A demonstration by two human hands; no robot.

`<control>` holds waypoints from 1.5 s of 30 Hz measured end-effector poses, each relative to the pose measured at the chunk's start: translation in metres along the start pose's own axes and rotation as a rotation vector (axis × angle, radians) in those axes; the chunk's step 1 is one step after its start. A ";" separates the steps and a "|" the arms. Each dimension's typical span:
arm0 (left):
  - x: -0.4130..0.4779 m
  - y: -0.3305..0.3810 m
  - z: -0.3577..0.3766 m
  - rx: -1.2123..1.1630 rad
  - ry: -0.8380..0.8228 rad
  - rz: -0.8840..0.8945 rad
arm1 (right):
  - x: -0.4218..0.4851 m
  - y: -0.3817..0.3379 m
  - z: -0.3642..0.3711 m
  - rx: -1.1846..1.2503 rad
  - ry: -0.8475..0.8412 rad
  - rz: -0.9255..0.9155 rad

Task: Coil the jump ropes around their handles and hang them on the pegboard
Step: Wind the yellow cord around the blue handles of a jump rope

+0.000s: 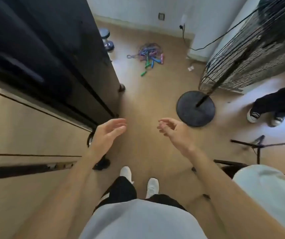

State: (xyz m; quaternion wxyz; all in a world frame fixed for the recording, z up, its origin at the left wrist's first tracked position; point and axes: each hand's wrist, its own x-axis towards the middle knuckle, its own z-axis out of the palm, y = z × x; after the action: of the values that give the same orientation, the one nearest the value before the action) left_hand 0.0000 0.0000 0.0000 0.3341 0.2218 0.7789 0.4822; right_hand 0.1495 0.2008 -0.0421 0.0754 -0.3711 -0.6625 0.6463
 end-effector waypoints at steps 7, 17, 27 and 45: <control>0.046 -0.022 -0.016 -0.020 0.018 -0.107 | 0.060 -0.002 0.014 -0.102 -0.055 0.070; 0.218 -0.002 -0.062 -0.032 -0.169 -0.121 | 0.190 -0.073 0.029 -0.236 0.031 0.069; 0.377 0.050 -0.076 0.018 -0.230 -0.107 | 0.320 -0.123 0.014 -0.184 0.062 0.116; 0.673 0.129 -0.107 -0.071 -0.136 -0.176 | 0.626 -0.206 -0.040 -0.262 -0.002 0.165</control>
State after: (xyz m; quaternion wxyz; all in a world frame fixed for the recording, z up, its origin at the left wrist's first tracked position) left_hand -0.5317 0.4407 -0.0573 0.4347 0.1728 0.7535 0.4621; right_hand -0.3554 0.6248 -0.0859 -0.0277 -0.4302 -0.7086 0.5586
